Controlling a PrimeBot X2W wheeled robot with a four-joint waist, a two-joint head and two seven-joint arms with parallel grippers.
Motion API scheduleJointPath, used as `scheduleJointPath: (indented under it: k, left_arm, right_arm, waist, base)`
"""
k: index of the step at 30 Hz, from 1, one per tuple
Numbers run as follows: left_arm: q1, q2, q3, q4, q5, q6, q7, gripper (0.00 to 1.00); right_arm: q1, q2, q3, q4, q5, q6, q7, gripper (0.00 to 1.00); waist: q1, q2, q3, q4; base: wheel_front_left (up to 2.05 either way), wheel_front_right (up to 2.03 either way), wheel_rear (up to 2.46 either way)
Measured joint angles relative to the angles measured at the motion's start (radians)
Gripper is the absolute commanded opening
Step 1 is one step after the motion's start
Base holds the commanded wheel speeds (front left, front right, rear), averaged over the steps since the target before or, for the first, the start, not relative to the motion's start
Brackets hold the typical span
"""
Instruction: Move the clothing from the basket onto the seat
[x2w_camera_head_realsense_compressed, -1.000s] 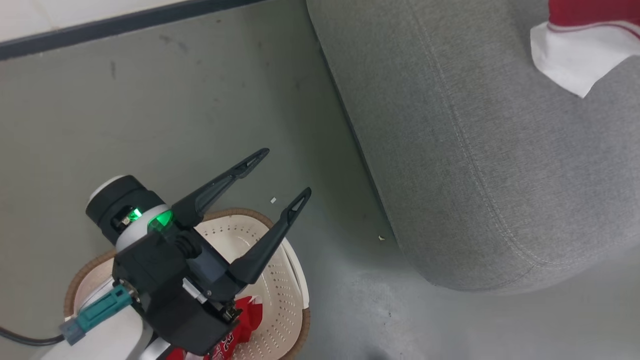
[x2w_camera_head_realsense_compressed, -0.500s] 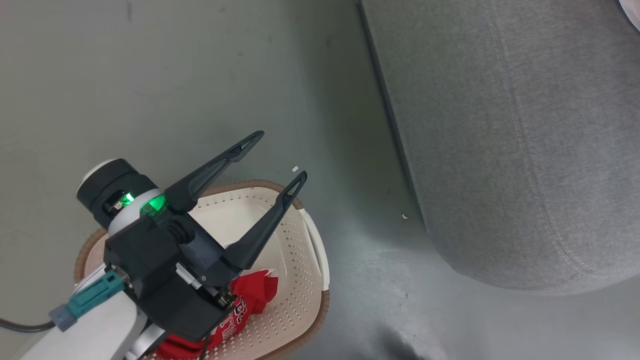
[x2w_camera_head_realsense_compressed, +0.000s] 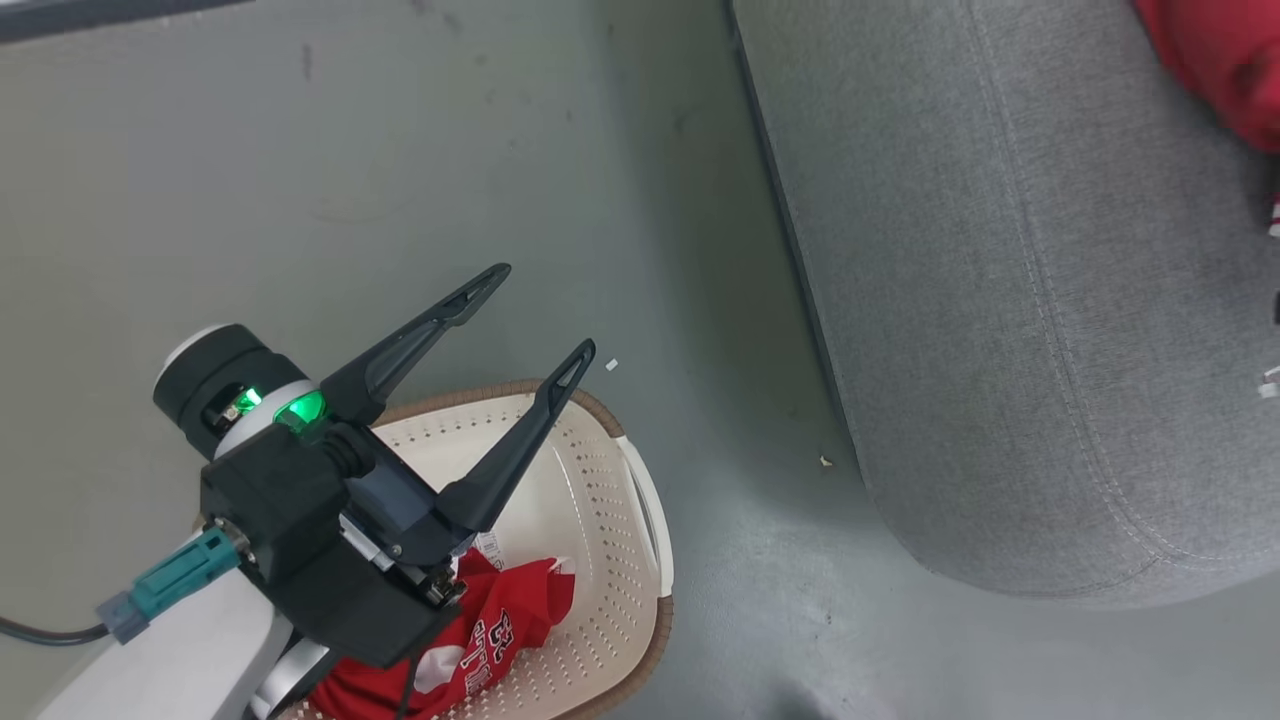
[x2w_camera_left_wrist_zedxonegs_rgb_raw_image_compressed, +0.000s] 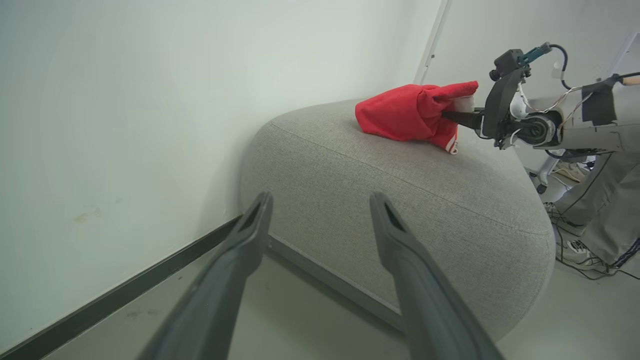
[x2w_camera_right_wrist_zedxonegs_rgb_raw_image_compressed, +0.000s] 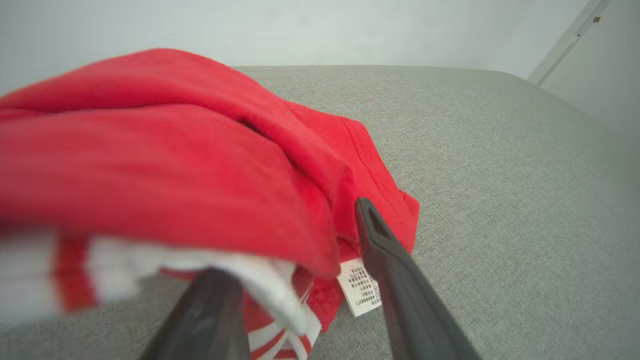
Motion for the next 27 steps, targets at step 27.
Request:
scheduleJointPath:
  k: [27]
  left_arm:
    - [0.140, -0.080, 0.038, 0.192, -0.071, 0.019, -0.057, 1.00]
  right_arm:
    - [0.295, 0.031, 0.081, -0.025, -0.054, 0.038, -0.058, 1.00]
  waist:
    - [-0.0001, -0.0002, -0.282, -0.001]
  base:
    - [0.00, 0.00, 0.00]
